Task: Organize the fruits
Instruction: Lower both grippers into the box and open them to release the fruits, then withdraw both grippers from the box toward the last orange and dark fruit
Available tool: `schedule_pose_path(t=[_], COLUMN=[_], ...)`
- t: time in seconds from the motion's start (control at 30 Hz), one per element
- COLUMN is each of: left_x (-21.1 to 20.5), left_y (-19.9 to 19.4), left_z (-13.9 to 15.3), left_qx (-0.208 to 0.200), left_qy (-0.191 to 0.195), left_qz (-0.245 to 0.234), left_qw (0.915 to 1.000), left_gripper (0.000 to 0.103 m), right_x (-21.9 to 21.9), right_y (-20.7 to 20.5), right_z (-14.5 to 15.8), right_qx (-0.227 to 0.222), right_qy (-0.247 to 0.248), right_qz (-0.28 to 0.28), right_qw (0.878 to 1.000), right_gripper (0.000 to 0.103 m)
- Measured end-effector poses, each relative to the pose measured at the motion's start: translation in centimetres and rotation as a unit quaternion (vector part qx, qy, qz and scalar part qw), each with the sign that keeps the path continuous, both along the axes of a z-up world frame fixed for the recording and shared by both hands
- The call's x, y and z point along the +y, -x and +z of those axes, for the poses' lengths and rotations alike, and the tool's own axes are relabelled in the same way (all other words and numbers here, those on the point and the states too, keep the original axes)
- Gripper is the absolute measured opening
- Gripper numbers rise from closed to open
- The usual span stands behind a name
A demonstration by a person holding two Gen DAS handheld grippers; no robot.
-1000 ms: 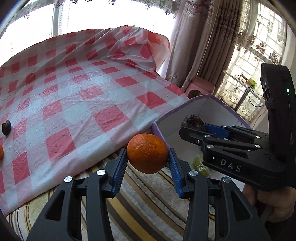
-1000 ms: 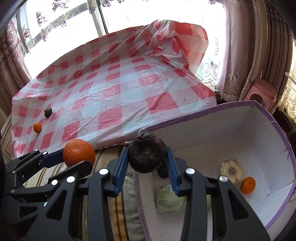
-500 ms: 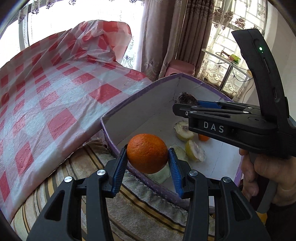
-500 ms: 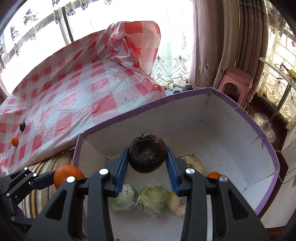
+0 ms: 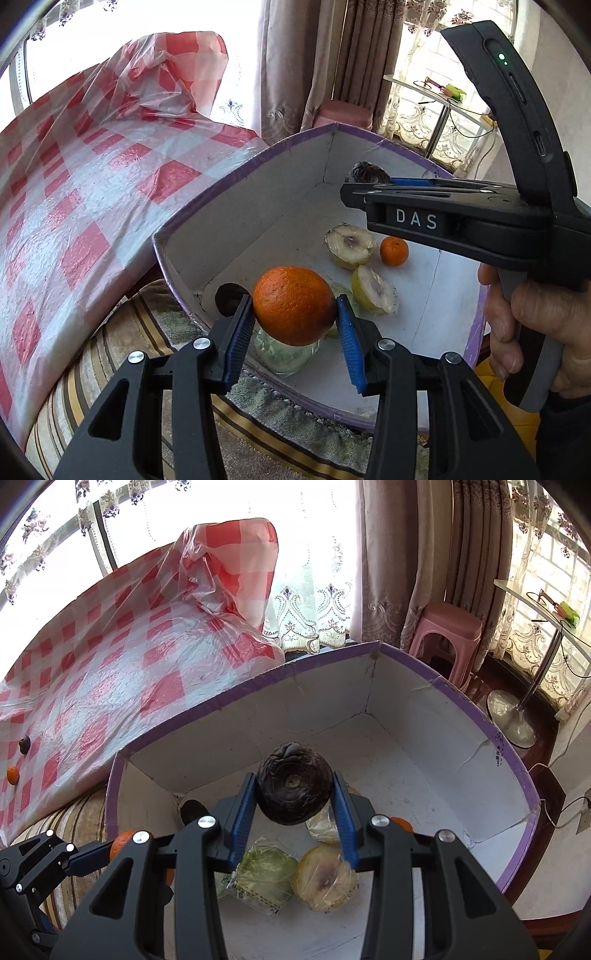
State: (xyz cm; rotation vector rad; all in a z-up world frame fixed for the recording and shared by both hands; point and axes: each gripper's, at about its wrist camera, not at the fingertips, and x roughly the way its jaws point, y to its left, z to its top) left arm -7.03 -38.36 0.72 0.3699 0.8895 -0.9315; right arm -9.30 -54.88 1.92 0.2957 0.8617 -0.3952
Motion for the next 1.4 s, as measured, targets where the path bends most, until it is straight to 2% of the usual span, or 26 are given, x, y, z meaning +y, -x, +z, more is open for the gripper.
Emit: schedule_pose_path(t=[0.2,0.4,0.6,0.73,0.8,0.83,0.93,1.1,1.17,1.23,1.4], left_x=[-0.6,-2.1,-2.7,-2.8,-2.8,-2.8,-2.8,-2.3,-2.1,-1.7,-0.3], left_y=[0.2,0.8,1.4,1.5,1.5,1.4,1.5,1.4,1.4,1.3,0.4], left_z=[-0.5,-1.9,-2.1,-2.2,-2.2,-2.2,-2.1,-1.9,-1.7,-1.3,-0.1], left_qx=[0.002,-0.007,-0.036,-0.041,-0.040,-0.038,-0.037,-0.030,-0.029,-0.028,-0.020], left_qy=[-0.016,-0.062,-0.084,-0.088,-0.087,-0.085,-0.081,-0.066,-0.057,-0.044,-0.011], left_qz=[-0.007,-0.029,-0.035,-0.038,-0.039,-0.040,-0.043,-0.043,-0.042,-0.038,-0.019], left_qw=[0.9998,0.9976,0.9951,0.9945,0.9947,0.9949,0.9951,0.9965,0.9971,0.9979,0.9996], left_gripper=[0.042,0.042,0.042,0.043,0.045,0.050,0.064,0.066,0.070,0.076,0.077], right_x=[-0.2,-0.3,-0.7,-0.9,-0.9,-0.9,-0.9,-0.8,-0.7,-0.6,-0.3], right_y=[-0.1,-0.6,-0.9,-0.9,-0.8,-0.8,-0.8,-0.7,-0.7,-0.7,-0.7], right_z=[-0.8,-1.8,-3.1,-3.3,-3.4,-3.4,-3.4,-3.0,-2.9,-2.7,-1.8], right_qx=[0.021,0.061,0.083,0.085,0.086,0.086,0.085,0.079,0.078,0.077,0.056], right_qy=[0.010,0.050,0.049,0.045,0.043,0.043,0.043,0.048,0.051,0.055,0.048], right_qz=[-0.007,-0.013,-0.010,-0.010,-0.009,-0.009,-0.009,-0.008,-0.008,-0.008,-0.005], right_qw=[1.000,0.997,0.995,0.995,0.995,0.995,0.995,0.996,0.996,0.996,0.997], right_gripper=[0.041,0.041,0.041,0.041,0.041,0.042,0.053,0.067,0.072,0.073,0.075])
